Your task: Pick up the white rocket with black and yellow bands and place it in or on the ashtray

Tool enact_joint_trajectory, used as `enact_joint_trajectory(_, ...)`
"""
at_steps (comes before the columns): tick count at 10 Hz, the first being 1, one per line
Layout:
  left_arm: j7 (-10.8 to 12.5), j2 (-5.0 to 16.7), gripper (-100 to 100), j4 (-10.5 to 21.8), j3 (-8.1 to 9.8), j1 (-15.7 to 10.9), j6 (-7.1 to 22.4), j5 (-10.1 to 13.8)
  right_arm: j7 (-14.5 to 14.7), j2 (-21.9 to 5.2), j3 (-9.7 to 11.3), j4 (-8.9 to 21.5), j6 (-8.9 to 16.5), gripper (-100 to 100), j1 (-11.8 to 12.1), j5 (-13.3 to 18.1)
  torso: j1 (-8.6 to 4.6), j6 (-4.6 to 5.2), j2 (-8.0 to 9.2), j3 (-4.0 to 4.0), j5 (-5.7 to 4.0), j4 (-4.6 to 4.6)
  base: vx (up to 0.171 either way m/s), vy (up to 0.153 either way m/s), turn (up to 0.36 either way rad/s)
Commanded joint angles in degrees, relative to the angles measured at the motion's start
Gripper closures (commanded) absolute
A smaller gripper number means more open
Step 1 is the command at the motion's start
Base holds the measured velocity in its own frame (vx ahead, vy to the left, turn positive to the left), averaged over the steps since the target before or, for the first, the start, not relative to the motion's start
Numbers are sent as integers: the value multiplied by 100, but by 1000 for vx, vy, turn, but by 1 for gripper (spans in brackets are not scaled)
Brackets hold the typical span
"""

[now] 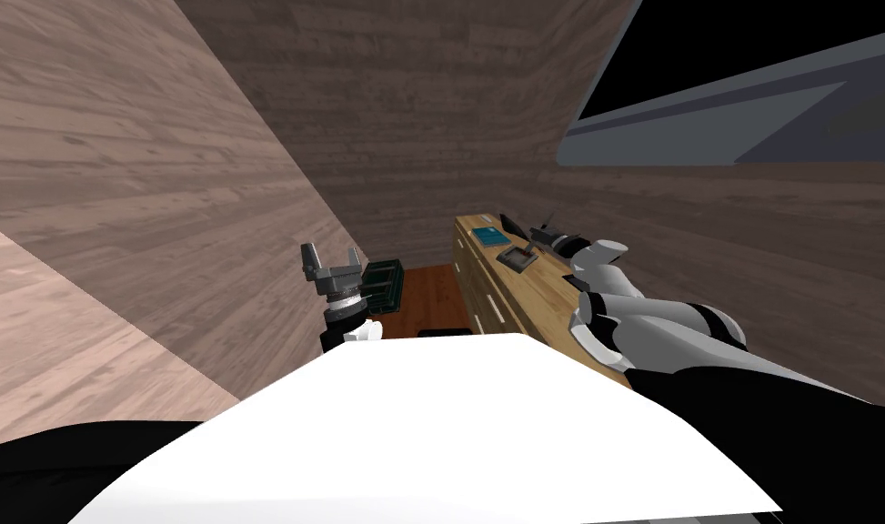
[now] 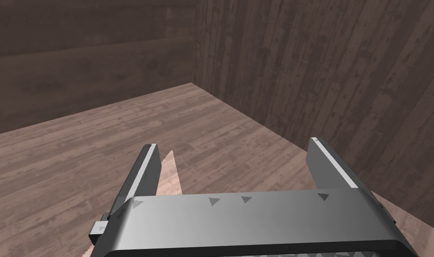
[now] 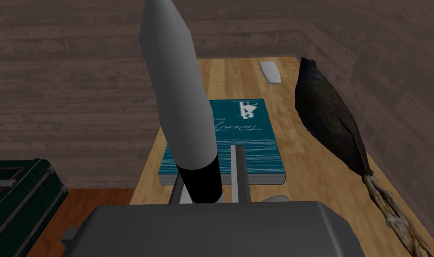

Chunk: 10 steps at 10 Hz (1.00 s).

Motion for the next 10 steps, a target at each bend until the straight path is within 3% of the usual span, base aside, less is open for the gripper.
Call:
enact_joint_trajectory(1, 0, 0, 0, 0, 0, 0, 0, 0, -179, -66, 23, -80, -53, 100, 62, -1, 0, 0, 0, 0, 0, 0, 13, -22, -13)
enact_joint_trajectory(4, 0, 0, 0, 0, 0, 0, 0, 0, -290, -140, 46, -91, -69, 100, 70, -6, 10, -1, 15, 10, 0, 5, 1, -13, -6)
enact_joint_trajectory(5, 0, 0, 0, 0, 0, 0, 0, 0, -320, -150, 47, -95, -77, -100, 72, -6, 13, -5, 16, 10, -2, 4, 0, 0, 0)
enact_joint_trajectory(9, 0, 0, 0, 0, 0, -1, 0, 0, -317, -150, 46, -95, -77, -100, 72, -6, 18, -5, 16, 10, -1, 4, 0, 0, 0)
enact_joint_trajectory(10, 0, 0, 0, 0, 0, -1, 0, 0, -317, -150, 46, -95, -77, 0, 72, -6, 18, -5, 16, 10, -1, 4, 0, 0, 0)
